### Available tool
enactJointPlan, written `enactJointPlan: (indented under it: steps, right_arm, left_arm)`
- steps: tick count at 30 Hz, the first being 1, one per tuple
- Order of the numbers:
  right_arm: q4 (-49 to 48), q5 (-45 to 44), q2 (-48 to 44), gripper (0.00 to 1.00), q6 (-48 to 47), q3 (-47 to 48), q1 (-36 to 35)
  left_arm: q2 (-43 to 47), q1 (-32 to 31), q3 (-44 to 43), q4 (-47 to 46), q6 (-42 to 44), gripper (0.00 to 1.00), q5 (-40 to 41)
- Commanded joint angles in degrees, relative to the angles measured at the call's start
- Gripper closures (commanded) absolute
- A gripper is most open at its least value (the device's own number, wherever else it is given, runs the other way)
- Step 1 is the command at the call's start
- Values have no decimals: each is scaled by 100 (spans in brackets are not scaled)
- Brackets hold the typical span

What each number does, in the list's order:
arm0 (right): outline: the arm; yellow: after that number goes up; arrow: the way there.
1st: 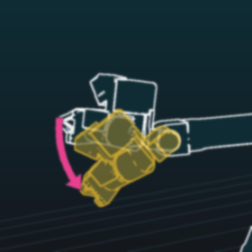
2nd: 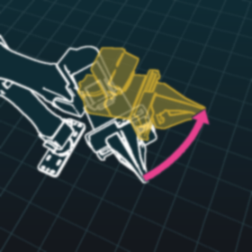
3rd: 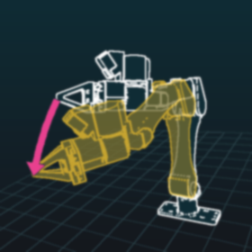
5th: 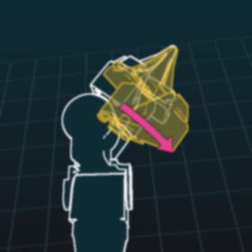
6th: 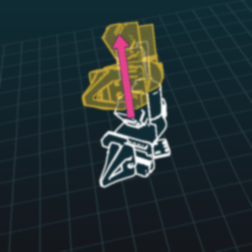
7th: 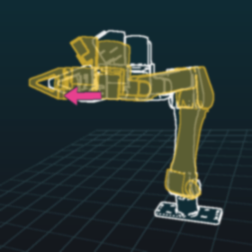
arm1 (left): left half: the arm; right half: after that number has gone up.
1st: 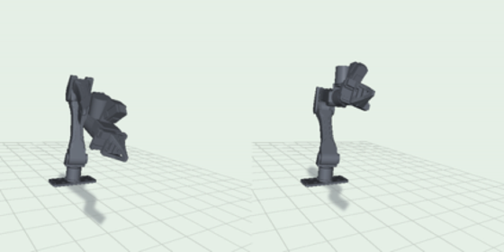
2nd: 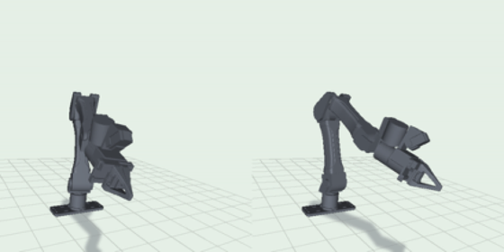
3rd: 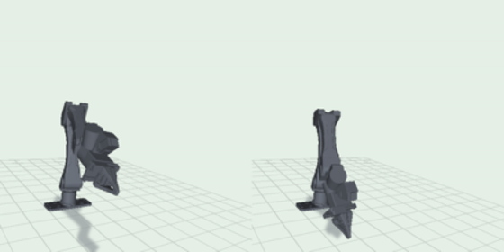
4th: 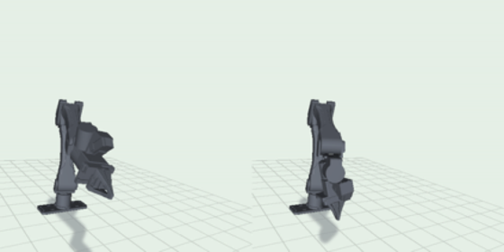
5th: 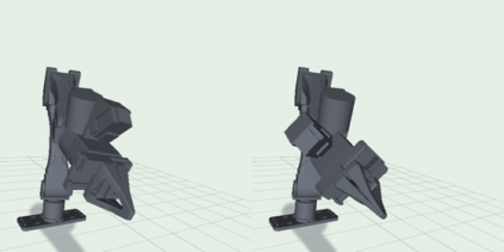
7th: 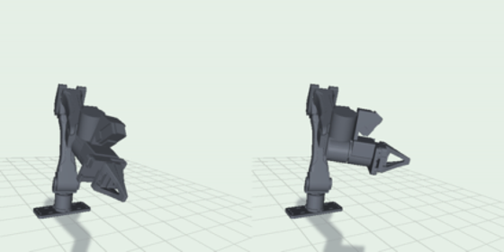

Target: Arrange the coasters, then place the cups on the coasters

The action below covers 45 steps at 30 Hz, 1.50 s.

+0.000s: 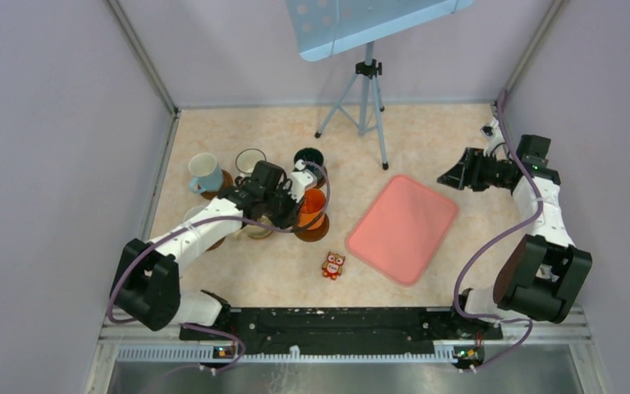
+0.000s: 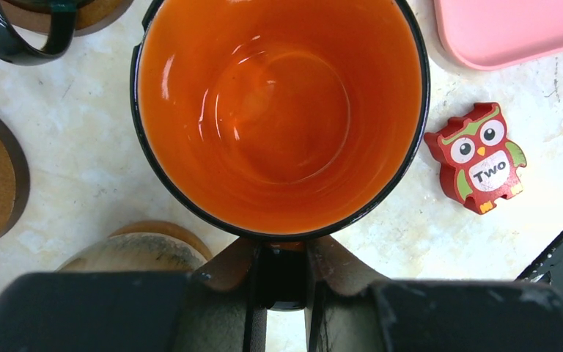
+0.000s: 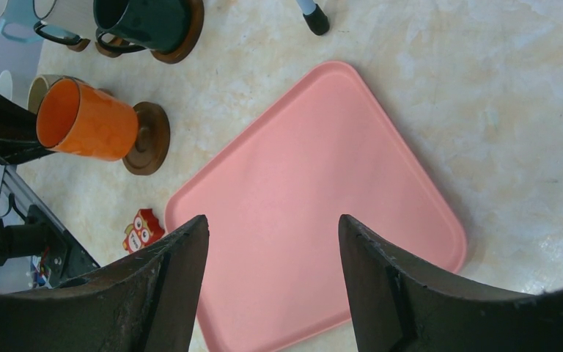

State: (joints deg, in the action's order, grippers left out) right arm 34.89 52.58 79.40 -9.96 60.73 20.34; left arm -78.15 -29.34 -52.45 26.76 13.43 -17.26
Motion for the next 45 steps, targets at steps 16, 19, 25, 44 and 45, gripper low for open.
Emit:
enactJointPlan:
  steps: [16, 19, 25, 44, 45]
  right_arm:
    - [-99, 76, 81, 35, -147, 15, -58]
    - [-100, 75, 85, 35, -147, 22, -58]
    - [-96, 75, 111, 35, -156, 24, -59]
    - [-55, 64, 146, 34, -152, 61, -61]
    - [-47, 54, 142, 34, -155, 60, -57]
  left_arm:
    - [-151, 5, 138, -742, 10, 100, -200]
    - [-173, 6, 138, -757, 26, 100, -184]
    - [-266, -9, 112, -680, 113, 94, -187]
    - [-231, -54, 120, -212, 186, 55, -261]
    - [-215, -53, 118, -193, 191, 55, -261]
